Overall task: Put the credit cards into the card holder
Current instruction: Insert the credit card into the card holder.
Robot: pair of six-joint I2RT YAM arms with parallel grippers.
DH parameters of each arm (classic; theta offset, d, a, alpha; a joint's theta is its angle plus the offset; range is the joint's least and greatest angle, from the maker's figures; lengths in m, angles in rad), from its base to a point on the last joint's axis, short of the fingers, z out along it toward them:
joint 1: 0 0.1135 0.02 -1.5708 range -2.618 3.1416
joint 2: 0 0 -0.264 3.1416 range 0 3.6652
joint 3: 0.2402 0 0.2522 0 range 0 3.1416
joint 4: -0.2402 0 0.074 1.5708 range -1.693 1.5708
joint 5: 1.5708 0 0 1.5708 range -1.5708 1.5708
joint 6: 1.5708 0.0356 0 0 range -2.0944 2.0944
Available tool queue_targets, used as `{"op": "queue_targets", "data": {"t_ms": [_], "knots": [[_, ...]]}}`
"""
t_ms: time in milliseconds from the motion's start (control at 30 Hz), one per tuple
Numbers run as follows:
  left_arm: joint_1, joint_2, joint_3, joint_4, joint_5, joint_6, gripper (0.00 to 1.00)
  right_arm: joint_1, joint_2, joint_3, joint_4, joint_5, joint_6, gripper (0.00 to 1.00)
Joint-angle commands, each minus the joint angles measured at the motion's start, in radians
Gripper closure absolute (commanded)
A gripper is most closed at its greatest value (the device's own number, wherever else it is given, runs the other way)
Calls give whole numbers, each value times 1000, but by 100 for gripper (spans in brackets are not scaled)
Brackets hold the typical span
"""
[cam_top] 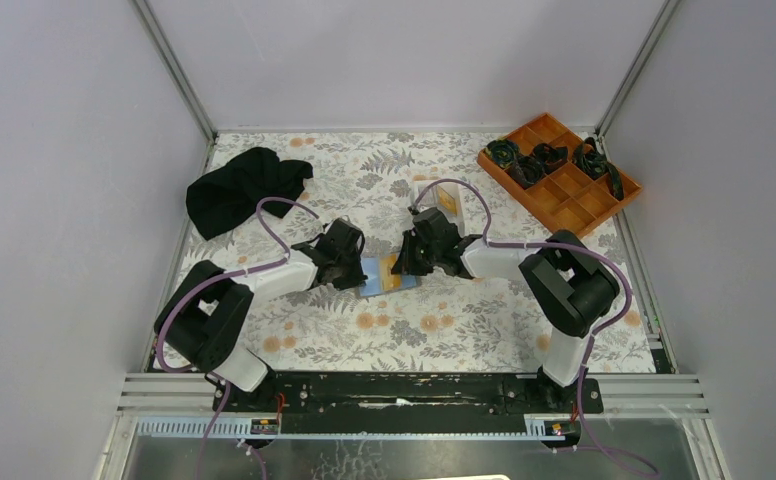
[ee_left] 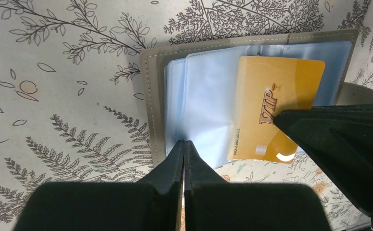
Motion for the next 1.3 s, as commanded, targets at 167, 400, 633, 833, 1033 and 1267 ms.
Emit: {"op": "queue_targets", "data": {"t_ms": [167,400,633,833,1033,1267], "knots": [[4,82,-43,-219,-121,43,100,44,33,-85,-181,-16,-42,100],[4,104,-37,-237,-110,46,100,44,18,-116,-131,-44,-21,100],[4,101,-19,-273,-115,60,100,43,40,-147,-18,-119,37,100],[4,96,-10,-300,-116,70,100,36,32,-176,60,-160,97,100],[4,87,-24,-316,-111,68,100,18,4,-205,100,-172,136,100],[4,26,-14,-347,-135,58,91,17,42,-205,124,-166,141,100]]}}
